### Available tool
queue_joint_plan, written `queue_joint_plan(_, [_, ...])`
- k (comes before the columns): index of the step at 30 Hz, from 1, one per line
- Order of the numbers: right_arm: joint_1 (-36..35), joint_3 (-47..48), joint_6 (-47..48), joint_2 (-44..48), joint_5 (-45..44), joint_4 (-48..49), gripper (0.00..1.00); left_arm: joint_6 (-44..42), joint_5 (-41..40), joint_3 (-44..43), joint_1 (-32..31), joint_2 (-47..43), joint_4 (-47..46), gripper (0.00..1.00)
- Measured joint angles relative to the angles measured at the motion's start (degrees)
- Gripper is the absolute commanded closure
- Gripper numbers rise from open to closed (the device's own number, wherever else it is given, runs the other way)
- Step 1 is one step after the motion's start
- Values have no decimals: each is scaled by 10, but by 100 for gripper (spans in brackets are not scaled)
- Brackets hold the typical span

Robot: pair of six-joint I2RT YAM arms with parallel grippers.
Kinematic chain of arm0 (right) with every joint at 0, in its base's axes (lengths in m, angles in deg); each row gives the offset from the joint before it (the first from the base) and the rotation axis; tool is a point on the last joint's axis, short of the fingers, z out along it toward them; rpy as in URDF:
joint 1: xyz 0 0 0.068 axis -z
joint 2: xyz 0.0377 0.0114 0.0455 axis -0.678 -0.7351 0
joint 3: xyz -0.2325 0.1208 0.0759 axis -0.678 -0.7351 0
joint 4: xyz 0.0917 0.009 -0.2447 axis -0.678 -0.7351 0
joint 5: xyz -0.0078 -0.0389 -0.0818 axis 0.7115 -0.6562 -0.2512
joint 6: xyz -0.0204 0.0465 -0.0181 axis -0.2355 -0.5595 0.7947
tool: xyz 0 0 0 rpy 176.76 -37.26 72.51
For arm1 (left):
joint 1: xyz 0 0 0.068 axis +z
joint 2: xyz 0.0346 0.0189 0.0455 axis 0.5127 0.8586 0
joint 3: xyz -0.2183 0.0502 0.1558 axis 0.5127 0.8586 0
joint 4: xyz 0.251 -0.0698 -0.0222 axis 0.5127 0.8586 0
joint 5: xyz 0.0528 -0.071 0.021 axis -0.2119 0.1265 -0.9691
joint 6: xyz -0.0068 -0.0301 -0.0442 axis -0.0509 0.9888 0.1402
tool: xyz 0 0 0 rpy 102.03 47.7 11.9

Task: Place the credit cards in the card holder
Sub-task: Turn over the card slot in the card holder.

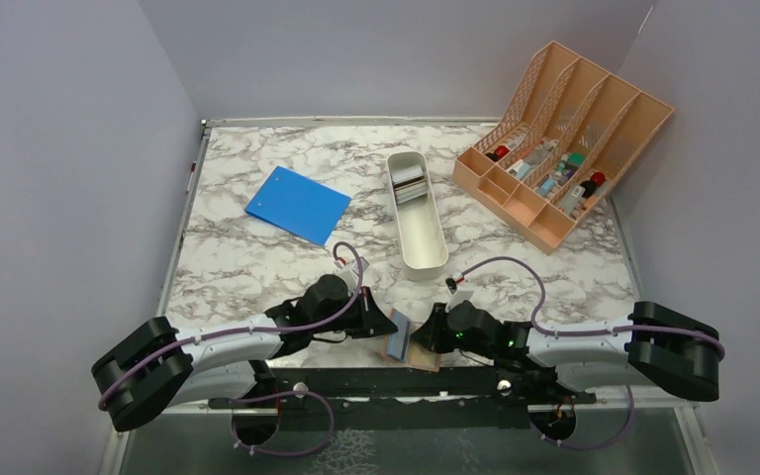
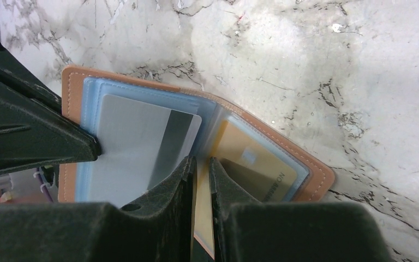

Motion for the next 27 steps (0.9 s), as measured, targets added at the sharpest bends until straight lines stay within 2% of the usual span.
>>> queue_joint_plan(4, [0,0,0,-7,1,9,81,1,0,3,-3,2,-10,91])
queue_joint_plan(11, [0,0,0,-11,1,15,81,1,1,4,-10,11,-31,90])
queue_joint_plan(16, [0,0,0,-11,1,15,81,1,5,4,-10,17,-43,85])
queue_joint_plan(20, [0,0,0,-11,1,15,81,3,8,4,-13,20,-57,85])
queue_joint_plan(23, [0,0,0,-11,1,15,81,3,10,6,-14,23,-65,92])
queue_joint_plan(27, [0,-3,0,-10,1,18,81,3,12,8,-14,26,-73,95])
